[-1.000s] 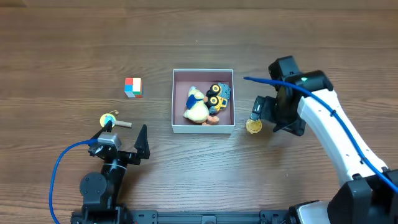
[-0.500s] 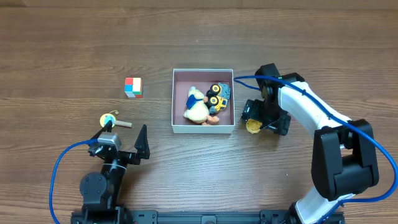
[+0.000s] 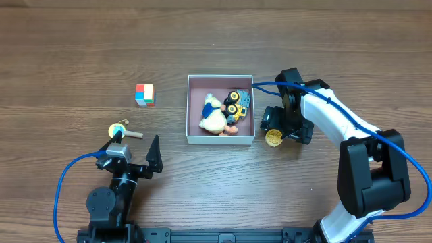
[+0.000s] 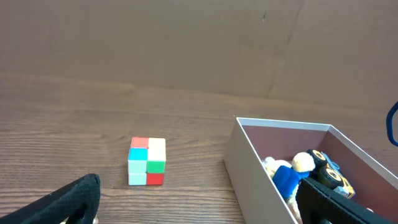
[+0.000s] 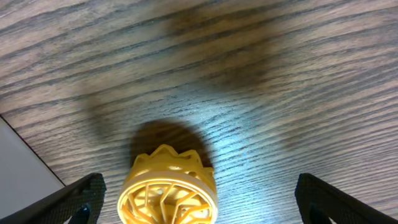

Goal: Pack container
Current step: 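Lower the right gripper onto the round yellow ball and grasp it, then move the yellow ball into the box and release it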

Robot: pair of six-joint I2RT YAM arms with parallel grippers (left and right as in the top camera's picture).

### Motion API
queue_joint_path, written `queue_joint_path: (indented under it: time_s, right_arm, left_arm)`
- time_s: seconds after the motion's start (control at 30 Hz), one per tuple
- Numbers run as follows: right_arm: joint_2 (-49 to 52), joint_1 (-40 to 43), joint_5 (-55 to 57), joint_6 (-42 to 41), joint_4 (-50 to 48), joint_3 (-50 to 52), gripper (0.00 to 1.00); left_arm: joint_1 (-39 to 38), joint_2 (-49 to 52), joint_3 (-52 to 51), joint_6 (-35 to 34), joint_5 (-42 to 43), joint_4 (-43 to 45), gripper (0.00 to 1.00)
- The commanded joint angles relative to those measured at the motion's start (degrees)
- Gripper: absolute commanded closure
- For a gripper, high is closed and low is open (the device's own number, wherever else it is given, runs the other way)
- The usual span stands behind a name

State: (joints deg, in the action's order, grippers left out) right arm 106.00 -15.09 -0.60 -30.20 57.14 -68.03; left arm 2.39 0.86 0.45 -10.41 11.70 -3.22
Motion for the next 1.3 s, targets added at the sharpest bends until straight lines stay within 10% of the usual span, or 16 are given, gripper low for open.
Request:
queue_joint_path:
  time_s: [0.0,0.77,1.27]
  right_arm:
    - [0.33,-0.33,0.50,0.20,0.37,0.15,0.00]
    - [0.33,-6.16,2.75,3.30,2.49,0.66,0.01]
    - [0.33,-6.05,5.31,3.67,-3.41,3.93,0.34]
  left_arm:
    - [0.17,-0.22,-0.17,-0.31,-0.28,0.04,0.00]
    - [0.17,-0.22,-0.17,-0.31,-0.28,0.04,0.00]
    - [0.17,-0.22,-0.17,-0.33,-0.28,0.04,0.00]
